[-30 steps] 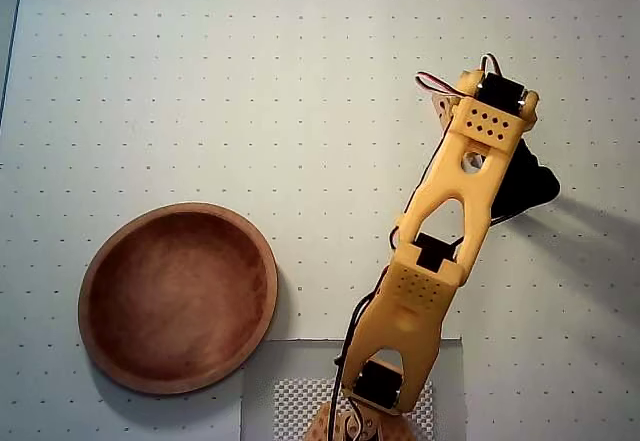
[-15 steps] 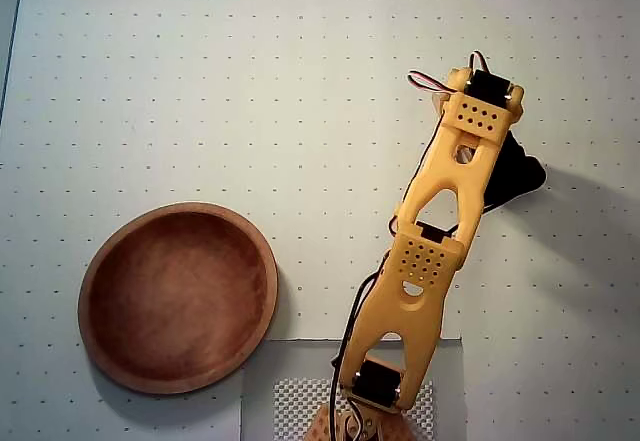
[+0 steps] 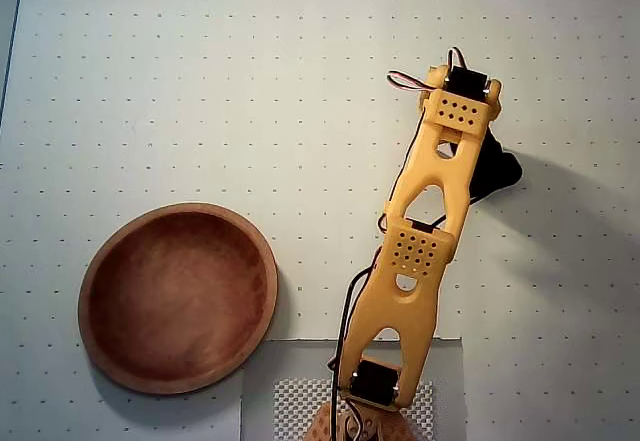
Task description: Grasp a clothespin and put it in the bowl.
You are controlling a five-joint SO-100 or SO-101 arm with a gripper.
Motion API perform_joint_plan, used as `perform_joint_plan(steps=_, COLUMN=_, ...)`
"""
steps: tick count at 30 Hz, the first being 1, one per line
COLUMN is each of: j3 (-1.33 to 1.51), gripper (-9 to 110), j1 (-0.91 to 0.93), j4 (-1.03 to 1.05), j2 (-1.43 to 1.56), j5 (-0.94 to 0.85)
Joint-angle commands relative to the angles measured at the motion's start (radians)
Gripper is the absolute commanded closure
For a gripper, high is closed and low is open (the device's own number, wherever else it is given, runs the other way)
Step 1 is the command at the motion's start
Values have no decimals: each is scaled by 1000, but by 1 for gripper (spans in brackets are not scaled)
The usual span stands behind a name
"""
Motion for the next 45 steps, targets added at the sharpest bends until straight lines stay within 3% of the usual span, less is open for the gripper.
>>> perform_joint_plan(steps=1, j3=-78, gripper=81, j1=-3, j4=-9, j2=12, j5=6)
perform_joint_plan(steps=25, j3=-186, gripper=82, j1=32, j4=-6, j2=-103, j5=18)
perform_joint_plan(steps=39, j3=-176, gripper=104, j1=31, j4=6, j2=-104, j5=25)
perform_joint_plan(steps=45, j3=-176, gripper=104, j1=31, j4=6, j2=-106, j5=25)
